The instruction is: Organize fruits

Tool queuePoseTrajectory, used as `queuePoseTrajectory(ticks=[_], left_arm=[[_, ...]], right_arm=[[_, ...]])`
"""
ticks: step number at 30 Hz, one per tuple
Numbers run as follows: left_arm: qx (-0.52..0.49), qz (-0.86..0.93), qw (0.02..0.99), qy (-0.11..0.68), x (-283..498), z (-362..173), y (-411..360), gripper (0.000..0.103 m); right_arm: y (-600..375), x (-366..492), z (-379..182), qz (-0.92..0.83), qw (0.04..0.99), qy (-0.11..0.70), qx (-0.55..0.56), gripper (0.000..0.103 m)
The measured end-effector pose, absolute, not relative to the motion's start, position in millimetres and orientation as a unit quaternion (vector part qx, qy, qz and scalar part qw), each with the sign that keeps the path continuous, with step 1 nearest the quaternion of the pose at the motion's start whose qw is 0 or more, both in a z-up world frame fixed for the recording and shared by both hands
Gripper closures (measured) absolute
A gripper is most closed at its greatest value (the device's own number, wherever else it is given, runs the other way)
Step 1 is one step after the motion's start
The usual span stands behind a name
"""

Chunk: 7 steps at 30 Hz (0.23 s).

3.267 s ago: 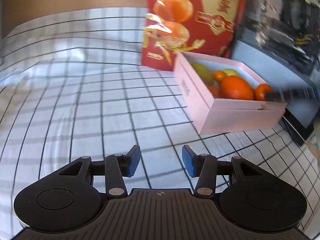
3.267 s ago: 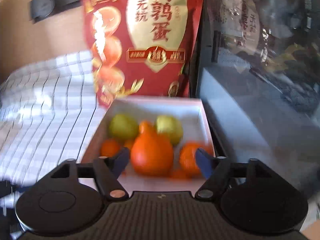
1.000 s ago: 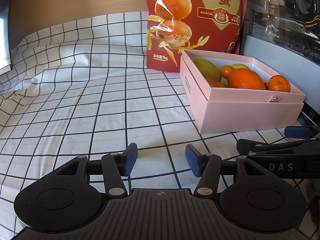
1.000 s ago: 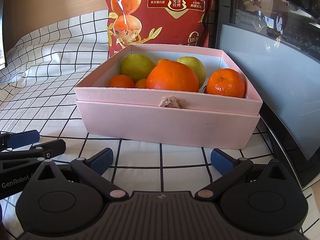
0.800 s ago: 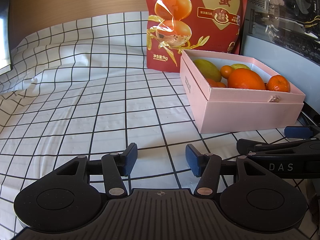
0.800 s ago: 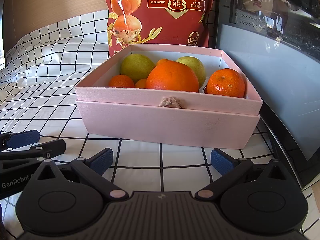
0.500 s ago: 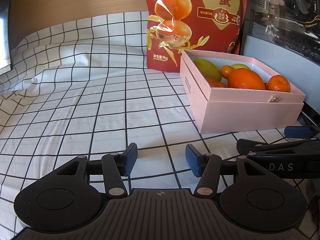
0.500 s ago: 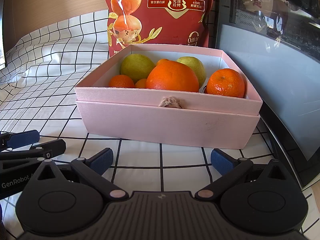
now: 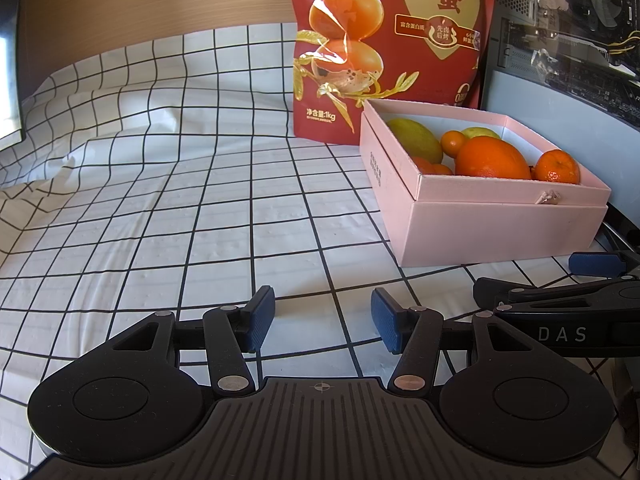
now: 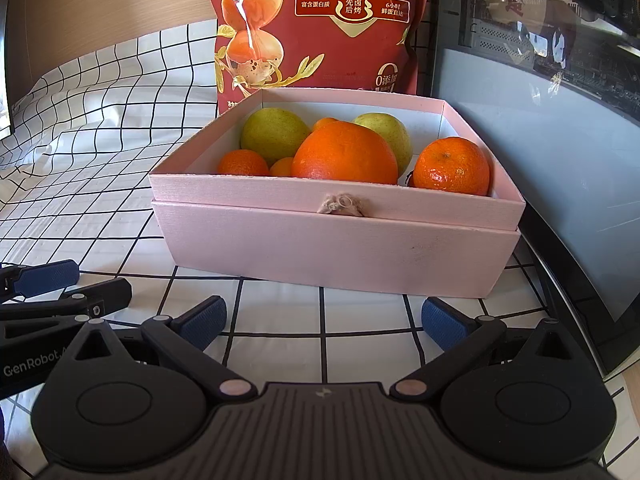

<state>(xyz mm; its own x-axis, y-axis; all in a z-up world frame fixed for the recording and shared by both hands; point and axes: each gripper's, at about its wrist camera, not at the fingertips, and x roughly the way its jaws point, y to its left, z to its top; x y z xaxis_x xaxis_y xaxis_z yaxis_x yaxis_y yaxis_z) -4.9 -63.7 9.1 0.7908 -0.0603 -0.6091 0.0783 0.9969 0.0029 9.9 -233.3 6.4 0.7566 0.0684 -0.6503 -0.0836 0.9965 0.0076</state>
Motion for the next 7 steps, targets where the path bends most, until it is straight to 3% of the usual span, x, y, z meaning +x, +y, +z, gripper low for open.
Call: queuePoseTrajectory(ticks=[7], left_arm=[[0.015,-0.036,0.946,0.321,-5.0,9.0,-63.8,0.044]], right_arm=[[-233.3,10.0,6.3,0.041,0.937,0.346,-0.011,0.0]])
